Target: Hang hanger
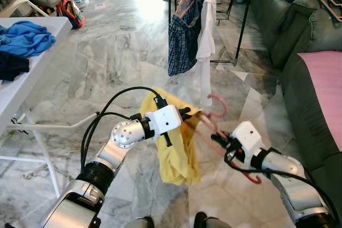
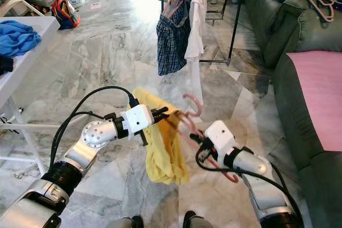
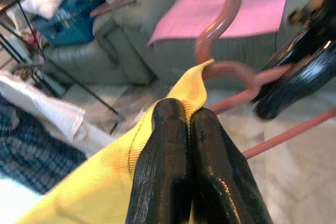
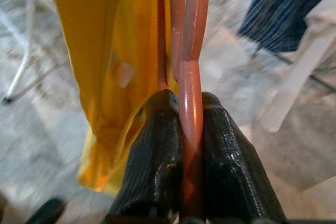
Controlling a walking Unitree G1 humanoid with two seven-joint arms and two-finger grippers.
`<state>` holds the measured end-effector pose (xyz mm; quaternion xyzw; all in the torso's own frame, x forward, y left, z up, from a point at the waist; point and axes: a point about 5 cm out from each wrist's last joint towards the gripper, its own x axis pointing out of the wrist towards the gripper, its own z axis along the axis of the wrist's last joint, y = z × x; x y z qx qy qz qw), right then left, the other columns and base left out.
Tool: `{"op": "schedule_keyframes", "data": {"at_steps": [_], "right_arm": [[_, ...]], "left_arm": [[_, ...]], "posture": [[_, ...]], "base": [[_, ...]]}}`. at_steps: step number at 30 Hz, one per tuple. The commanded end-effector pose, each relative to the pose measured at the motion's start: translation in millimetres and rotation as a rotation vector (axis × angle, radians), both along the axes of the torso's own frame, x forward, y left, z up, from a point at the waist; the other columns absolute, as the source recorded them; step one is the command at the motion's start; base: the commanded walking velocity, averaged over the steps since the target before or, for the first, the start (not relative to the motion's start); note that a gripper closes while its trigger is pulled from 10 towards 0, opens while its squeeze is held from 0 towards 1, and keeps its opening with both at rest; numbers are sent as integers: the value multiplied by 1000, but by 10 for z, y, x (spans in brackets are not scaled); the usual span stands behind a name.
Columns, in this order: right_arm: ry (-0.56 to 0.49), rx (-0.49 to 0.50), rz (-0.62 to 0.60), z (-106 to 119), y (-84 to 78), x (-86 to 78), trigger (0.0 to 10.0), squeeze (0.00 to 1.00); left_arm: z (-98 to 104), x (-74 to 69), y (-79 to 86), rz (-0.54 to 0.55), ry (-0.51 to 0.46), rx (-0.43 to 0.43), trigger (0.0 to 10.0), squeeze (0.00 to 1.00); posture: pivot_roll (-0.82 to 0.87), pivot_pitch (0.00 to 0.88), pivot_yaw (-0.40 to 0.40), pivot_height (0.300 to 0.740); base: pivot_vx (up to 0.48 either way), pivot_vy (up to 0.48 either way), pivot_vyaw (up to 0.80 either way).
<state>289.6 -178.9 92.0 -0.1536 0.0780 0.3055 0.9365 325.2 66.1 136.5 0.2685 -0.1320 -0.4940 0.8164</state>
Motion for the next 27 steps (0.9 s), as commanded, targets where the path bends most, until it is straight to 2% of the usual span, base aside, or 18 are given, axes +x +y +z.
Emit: {"op": "schedule_keyframes", "data": {"at_steps": [1,7,9,13,17,23,24,27], "right_arm": [[-74,47,-61,91,-7,69,10000,0],[-168,117,-98,170,183,190,10000,0],[-178,133,-95,189,253,223,10000,0],[-191,146,-26,222,515,259,10000,0],[-191,146,1,205,579,238,10000,0],[-186,152,5,161,548,181,10000,0],[-186,156,8,158,544,164,10000,0],[-186,179,17,164,546,140,10000,0]], "left_arm": [[18,-54,-40,-40,-3,-28,10000,0],[9,-130,-172,-74,35,-87,10000,0],[-5,-153,-201,-88,33,-82,10000,0],[-18,-179,-264,-99,38,-87,10000,0],[-11,-156,-254,-64,30,-94,10000,0],[-19,-91,-181,9,36,-104,10000,0],[-14,-80,-166,23,38,-116,10000,1000],[-11,-80,-163,18,44,-123,10000,1000]], "posture": [[-92,164,73,740],[-101,167,81,740],[-101,167,81,740],[-104,170,80,740],[-101,174,72,740],[-99,175,69,740],[-100,176,70,740],[-100,177,72,740]], "base": [[0,0,0],[0,0,0],[0,0,0],[0,0,0],[0,0,0],[0,0,0],[0,0,0],[0,0,0]]}}
